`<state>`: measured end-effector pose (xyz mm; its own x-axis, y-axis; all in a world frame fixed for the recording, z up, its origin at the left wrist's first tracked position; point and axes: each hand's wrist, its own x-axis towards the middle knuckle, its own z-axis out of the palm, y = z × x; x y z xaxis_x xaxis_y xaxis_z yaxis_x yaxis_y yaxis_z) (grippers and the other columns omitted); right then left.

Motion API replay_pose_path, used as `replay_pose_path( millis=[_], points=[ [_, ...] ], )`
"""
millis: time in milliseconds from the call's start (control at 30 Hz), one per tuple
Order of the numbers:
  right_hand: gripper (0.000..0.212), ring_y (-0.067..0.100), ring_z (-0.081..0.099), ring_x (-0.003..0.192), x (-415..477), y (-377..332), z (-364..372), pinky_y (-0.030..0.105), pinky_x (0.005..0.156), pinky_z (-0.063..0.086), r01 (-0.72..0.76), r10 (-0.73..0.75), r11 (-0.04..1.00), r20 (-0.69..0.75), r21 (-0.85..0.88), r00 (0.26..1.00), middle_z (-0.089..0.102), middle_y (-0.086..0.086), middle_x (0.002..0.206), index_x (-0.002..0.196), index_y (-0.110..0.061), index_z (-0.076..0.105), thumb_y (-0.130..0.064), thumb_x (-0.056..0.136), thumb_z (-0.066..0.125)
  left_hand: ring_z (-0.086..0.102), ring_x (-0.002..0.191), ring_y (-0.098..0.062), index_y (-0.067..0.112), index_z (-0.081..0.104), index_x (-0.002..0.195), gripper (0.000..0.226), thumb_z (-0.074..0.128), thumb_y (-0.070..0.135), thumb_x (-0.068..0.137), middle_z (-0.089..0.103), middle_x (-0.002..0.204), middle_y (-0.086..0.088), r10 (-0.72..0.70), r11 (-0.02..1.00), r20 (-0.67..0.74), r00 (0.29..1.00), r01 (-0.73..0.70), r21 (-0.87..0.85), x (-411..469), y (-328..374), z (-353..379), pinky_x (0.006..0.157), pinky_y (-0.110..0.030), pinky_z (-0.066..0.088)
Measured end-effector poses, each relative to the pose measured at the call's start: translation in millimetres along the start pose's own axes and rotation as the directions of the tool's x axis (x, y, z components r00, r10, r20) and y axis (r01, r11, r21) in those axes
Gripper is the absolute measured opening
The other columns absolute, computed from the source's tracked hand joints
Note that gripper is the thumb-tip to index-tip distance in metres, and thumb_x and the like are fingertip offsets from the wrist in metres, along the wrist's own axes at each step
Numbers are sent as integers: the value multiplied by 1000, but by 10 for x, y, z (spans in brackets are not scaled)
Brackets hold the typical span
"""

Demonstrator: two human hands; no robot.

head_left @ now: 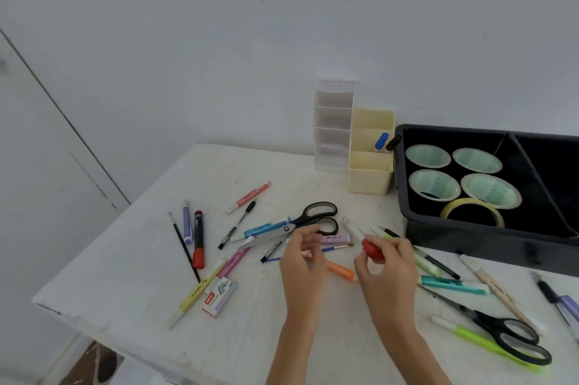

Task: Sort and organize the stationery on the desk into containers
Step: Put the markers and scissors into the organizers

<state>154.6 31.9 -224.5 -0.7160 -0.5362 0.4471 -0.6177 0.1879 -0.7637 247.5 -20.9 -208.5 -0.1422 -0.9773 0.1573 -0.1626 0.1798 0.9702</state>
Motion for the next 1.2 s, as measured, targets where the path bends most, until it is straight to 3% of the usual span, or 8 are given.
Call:
replay_pose_path(
  millis=[133, 300, 400, 500, 700, 867, 1067, 1200],
  points=[
    [31, 6, 53, 78, 2, -353, 45, 5, 74, 42, 164, -159, 972, -41, 166, 986, 51, 5, 93, 98, -7, 67, 6, 71, 74, 57, 94, 0, 26, 60, 101, 37, 53, -7, 85, 61, 100, 12, 67, 992, -174, 982, -47, 118, 125, -71, -293, 78, -7, 44],
    [28, 6, 55, 76, -13, -682, 181, 6, 69, 45, 232, -253, 919, 25, 318, 967, 52, 4, 92, 91, -9, 66, 6, 70, 75, 52, 94, -21, 12, 66, 95, 27, 59, -9, 79, 59, 98, -4, 168, 912, -451, 877, 36, 409, 400, -366, -832, 78, -11, 35],
    [26, 10, 54, 74, -83, -750, 321, 11, 65, 48, 213, -262, 907, 88, 363, 961, 52, 1, 90, 86, -10, 65, 6, 69, 76, 46, 102, -31, 6, 62, 111, 31, 66, 3, 80, 55, 110, -15, 88, 795, -451, 888, 210, 569, 509, -554, -1078, 81, -33, 37],
    [29, 7, 54, 76, -134, -746, 424, 10, 64, 47, 224, -286, 905, 128, 363, 950, 52, -1, 90, 84, -13, 63, 6, 67, 78, 42, 104, -32, -2, 59, 115, 36, 67, 17, 85, 51, 112, -20, -56, 737, -484, 873, 364, 570, 574, -621, -1194, 86, -37, 38],
    [33, 7, 53, 74, -57, -712, 454, 8, 64, 45, 204, -270, 901, 127, 382, 954, 53, -1, 86, 82, -19, 59, 5, 68, 77, 50, 87, -29, 0, 70, 90, 12, 66, 0, 79, 60, 92, -17, 4, 810, -558, 830, 325, 488, 694, -717, -1262, 74, -34, 38],
    [35, 13, 56, 73, 80, -609, 414, 20, 64, 49, 113, -182, 917, 148, 384, 972, 55, -4, 85, 83, -27, 58, 0, 72, 77, 53, 93, -32, 7, 63, 111, 34, 72, 16, 80, 67, 97, -14, -23, 739, -544, 839, 381, 555, 801, -768, -1223, 78, -36, 34],
    [23, 11, 58, 77, 270, -469, 328, 14, 69, 47, 59, -110, 931, 122, 361, 986, 59, -2, 84, 88, -16, 61, -1, 75, 74, 56, 73, -26, 0, 70, 98, 18, 68, 6, 81, 65, 81, -12, 167, 889, -582, 796, 134, 439, 882, -485, -1005, 68, -32, 42],
    [23, 8, 58, 77, 543, -472, 206, 16, 69, 49, 44, -74, 909, 58, 414, 996, 62, -12, 79, 88, -23, 60, -3, 80, 69, 59, 79, -14, 8, 67, 100, 18, 69, 6, 82, 64, 92, -3, 251, 958, -527, 812, -131, 254, 993, 1, -718, 70, -5, 42]
  ],
)
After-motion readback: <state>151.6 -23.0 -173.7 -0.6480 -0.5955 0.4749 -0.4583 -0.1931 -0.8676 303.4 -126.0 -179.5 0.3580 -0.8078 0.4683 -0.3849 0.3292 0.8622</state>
